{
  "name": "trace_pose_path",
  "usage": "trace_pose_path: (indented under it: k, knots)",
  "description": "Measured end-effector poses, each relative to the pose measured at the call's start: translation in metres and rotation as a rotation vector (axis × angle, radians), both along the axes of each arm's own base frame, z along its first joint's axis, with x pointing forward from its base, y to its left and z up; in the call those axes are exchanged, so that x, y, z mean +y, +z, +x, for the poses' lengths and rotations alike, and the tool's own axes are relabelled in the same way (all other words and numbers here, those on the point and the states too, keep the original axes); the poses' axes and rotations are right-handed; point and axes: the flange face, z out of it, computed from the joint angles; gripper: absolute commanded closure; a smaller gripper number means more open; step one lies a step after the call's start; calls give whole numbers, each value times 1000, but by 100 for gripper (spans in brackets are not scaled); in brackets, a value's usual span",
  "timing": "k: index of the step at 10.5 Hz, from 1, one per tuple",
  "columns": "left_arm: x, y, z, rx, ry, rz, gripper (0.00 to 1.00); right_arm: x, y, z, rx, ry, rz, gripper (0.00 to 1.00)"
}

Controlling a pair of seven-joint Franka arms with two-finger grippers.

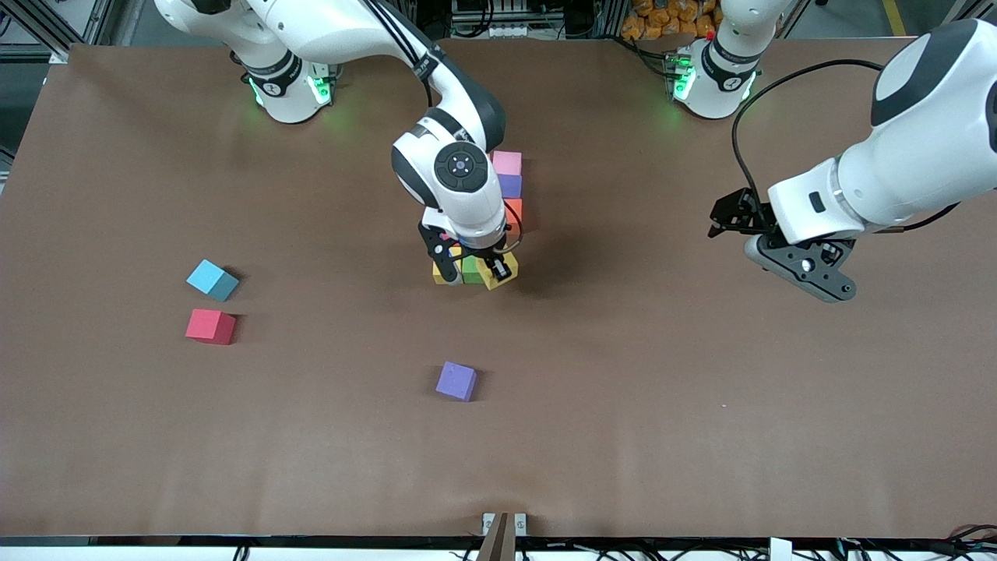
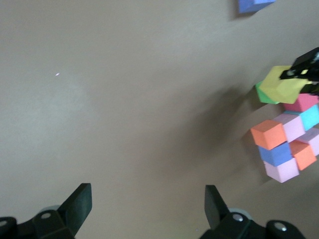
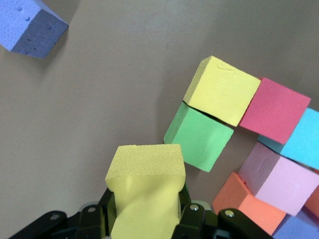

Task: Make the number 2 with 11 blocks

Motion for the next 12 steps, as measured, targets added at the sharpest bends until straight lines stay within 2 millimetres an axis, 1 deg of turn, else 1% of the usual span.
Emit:
trace_pose_path:
  k: [2, 3, 4, 5, 6, 7, 8, 10, 12]
  knots:
    - [-9, -5, -3, 2, 7, 84, 0, 1, -1, 1, 22, -159, 6, 100]
    - [-7, -4, -3, -2, -7, 96, 0, 5, -6, -2, 26, -207, 8, 100]
    - [3, -1, -1, -5, -16, 96, 0, 12, -11, -7, 28, -239, 13, 100]
    - [17, 6, 1, -9, -8, 92, 0, 18, -16, -12, 28, -262, 17, 100]
    - [28, 15, -1, -12, 3, 101, 0, 25, -17, -17, 23, -277, 29, 100]
    - [32, 24, -6, -12, 16, 121, 0, 30, -18, -20, 18, -287, 38, 100]
    - [31, 31, -12, -16, 23, 139, 0, 33, -23, -24, 23, -290, 34, 100]
    - [30, 42, -21, -11, 56, 160, 0, 37, -43, -27, 28, -295, 28, 100]
    - [28, 49, -26, -12, 138, 176, 0, 35, -60, -25, 29, -303, 21, 100]
